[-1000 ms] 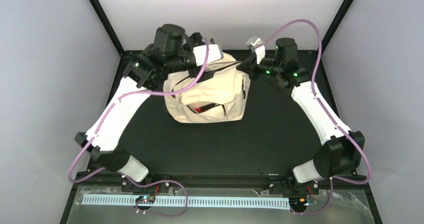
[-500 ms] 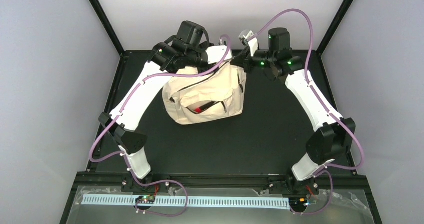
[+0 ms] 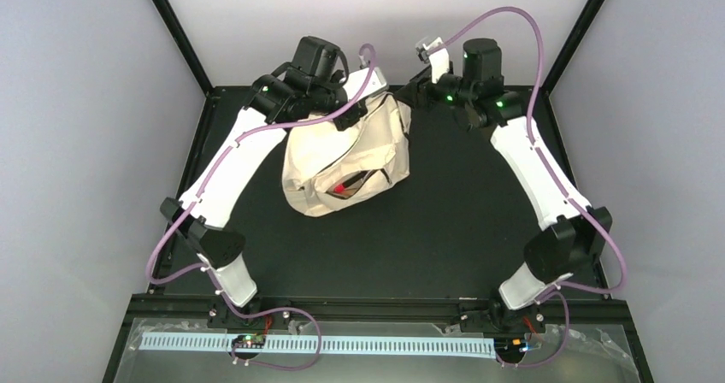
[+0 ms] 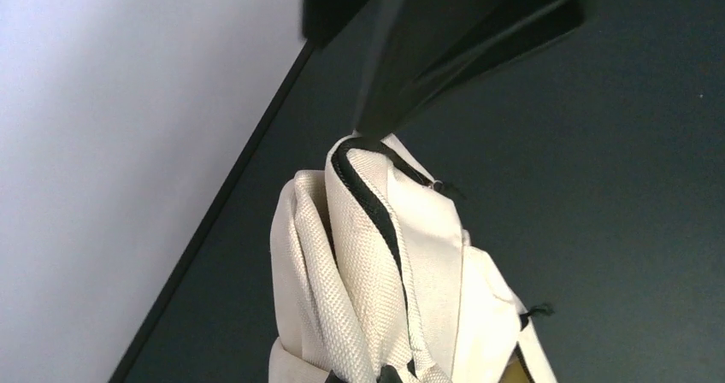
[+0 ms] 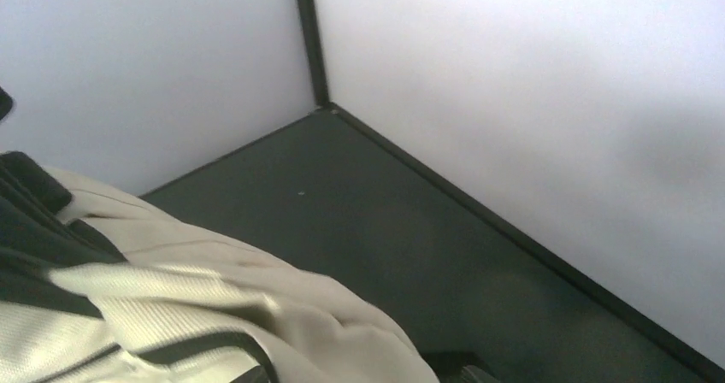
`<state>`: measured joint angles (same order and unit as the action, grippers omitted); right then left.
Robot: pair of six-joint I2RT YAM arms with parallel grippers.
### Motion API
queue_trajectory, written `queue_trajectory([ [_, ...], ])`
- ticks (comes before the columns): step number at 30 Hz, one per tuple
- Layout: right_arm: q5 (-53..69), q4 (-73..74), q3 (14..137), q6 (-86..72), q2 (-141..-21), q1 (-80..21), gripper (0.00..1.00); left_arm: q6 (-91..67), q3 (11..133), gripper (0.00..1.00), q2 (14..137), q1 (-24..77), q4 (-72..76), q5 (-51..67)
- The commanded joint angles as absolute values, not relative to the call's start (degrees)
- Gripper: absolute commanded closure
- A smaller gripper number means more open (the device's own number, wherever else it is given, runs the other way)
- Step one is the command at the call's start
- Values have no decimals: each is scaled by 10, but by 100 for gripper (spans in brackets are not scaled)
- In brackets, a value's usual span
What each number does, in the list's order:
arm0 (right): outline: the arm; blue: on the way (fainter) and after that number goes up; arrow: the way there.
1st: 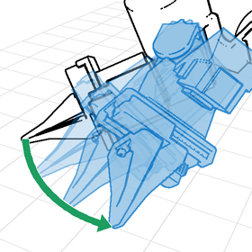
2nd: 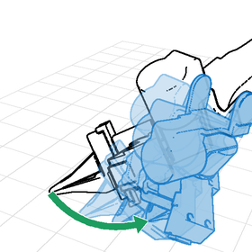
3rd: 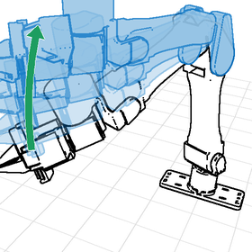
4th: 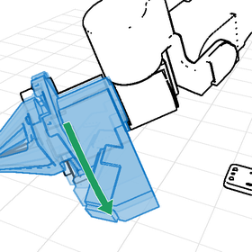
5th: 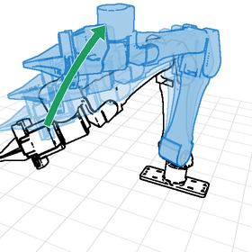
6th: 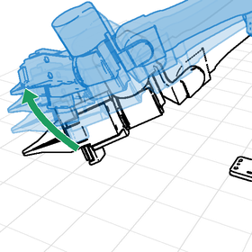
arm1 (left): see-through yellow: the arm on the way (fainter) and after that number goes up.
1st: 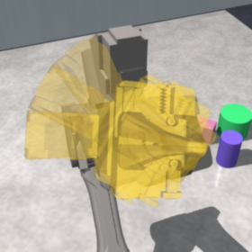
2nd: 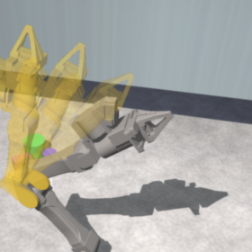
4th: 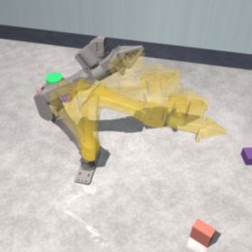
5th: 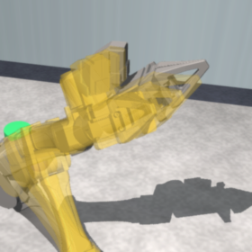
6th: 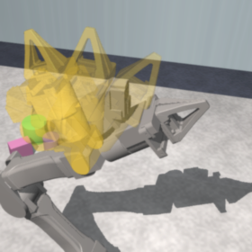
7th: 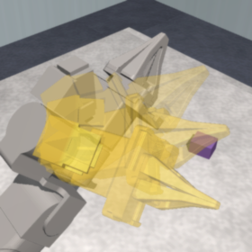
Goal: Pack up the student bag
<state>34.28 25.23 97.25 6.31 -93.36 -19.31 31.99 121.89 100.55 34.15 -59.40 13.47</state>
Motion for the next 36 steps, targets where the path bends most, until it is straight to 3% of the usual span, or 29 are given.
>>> queue_trajectory([
  [1, 220, 215, 914, 13, -850, -193, 40, 243, 1168, 98, 931, 332, -525, 109],
  [6, 160, 187, 745, -24, -721, -206, 41, 238, 1110, 98, 900, 327, -477, 102],
  [12, 162, 117, 569, -49, -688, -322, 59, 231, 1104, 98, 893, 325, -465, 110],
  [15, 137, 76, 545, -82, -713, -375, 69, 225, 1103, 98, 892, 325, -465, 117],
  [19, 113, 49, 531, -109, -761, -399, 72, 220, 1100, 98, 891, 325, -468, 126],
  [32, 65, 26, 571, -93, -870, -399, 70, 219, 1094, 98, 876, 325, -468, 132],
  [36, 62, 24, 585, -79, -884, -399, 85, 222, 1082, 98, 865, 325, -467, 134],
])
